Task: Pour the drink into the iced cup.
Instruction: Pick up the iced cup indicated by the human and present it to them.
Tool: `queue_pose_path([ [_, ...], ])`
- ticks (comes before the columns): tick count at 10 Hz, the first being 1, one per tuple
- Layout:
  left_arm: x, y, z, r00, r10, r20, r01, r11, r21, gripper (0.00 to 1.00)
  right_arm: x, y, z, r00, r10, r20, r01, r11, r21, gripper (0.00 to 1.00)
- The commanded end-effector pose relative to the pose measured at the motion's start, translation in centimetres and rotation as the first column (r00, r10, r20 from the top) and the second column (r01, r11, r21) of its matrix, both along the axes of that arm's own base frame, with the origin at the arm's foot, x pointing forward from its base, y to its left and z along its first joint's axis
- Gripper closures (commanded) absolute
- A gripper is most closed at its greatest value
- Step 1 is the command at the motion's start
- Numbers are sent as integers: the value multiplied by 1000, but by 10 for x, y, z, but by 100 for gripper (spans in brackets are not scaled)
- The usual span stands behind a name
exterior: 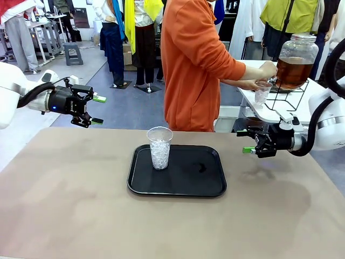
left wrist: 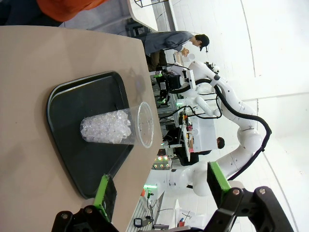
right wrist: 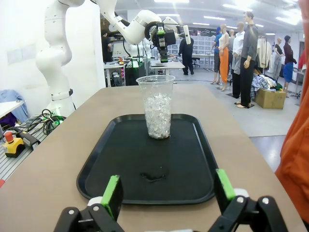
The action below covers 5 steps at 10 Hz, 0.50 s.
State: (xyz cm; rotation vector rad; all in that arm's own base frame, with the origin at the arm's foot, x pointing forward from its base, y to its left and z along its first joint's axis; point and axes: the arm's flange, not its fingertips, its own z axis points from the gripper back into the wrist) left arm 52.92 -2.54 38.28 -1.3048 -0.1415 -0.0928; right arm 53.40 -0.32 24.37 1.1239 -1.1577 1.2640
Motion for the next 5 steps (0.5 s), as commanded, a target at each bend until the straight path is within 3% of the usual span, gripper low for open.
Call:
queue_pose_path([
  [1,0,0,1,1000,-1,4,1,1000,-9,0,1,1,2,1000,0,-2,0,1000,-1,0],
  [5,0,0,1,1000,-1,4,1,1000,-9,0,1,1,2,1000,0,-2,0,1000,-1,0],
])
